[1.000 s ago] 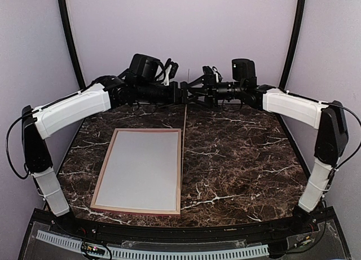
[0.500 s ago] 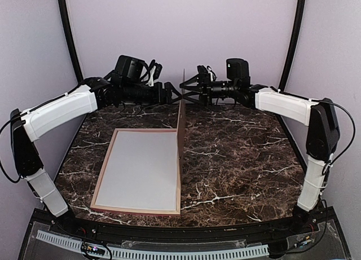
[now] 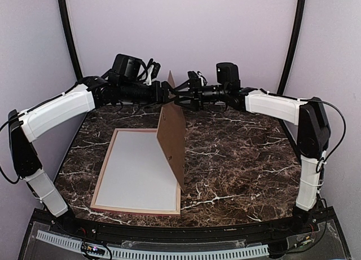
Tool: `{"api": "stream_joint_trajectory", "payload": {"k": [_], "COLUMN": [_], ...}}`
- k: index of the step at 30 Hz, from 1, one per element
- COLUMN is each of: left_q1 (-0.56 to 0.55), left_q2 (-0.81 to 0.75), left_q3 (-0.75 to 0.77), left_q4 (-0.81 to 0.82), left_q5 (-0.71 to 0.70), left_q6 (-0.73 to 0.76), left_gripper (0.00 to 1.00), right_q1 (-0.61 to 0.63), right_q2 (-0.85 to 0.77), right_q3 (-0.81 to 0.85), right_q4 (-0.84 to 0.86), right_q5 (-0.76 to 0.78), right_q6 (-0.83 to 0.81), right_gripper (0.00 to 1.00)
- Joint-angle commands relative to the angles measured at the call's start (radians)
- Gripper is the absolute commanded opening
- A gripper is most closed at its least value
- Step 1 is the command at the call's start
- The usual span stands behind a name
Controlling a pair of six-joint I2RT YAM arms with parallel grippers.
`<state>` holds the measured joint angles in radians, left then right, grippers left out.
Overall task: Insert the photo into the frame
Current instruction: Pass from the right arm to the left, then move the frame body to the center of the board.
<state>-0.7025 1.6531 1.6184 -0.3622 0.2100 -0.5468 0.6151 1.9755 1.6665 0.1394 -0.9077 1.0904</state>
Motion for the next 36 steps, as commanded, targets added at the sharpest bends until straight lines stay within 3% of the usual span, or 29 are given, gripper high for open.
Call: {"api": "stream_joint_trajectory", "payload": {"k": [1, 5, 15, 29, 32, 36], "left_q1": [0.012, 0.021, 0.047, 0.097, 0.11, 0.149], "left_q2": [-0.007, -0.004, 0.018, -0.014, -0.039, -0.094], "left_q3": [-0.018, -0.033, -0.055, -0.153, -0.209, -0.324], "left_q4": [-0.011, -0.013, -0.042, -0.035, 0.0, 0.131], "left_q5": [0.014, 0.025, 0.03, 0.027, 0.048, 0.153], "left_q6": [0.008, 0.016, 0.039, 0.043, 0.026, -0.05], "left_gripper": [0.68, 0.55, 0.39, 0.08, 0.0, 0.0], "right_q1": [-0.002, -0.023, -0.09, -0.13, -0.135, -0.143], "right_q2": [-0.023, -0.06, -0.162, -0.187, -0.195, -0.229], "right_q3": [-0.002, -0.054, -0.193, -0.353, -0.375, -0.387], "right_q4": [0.055, 0.032, -0.101, -0.06, -0.066, -0.133], "right_q5": [-0.015, 0.001, 0.06, 0.064, 0.072, 0.123], "right_q6": [-0.004, -0.03, -0.16, -0.171, -0.183, -0.242], "right_gripper": [0.58, 0.58, 0.58, 0.58, 0.58, 0.57]}}
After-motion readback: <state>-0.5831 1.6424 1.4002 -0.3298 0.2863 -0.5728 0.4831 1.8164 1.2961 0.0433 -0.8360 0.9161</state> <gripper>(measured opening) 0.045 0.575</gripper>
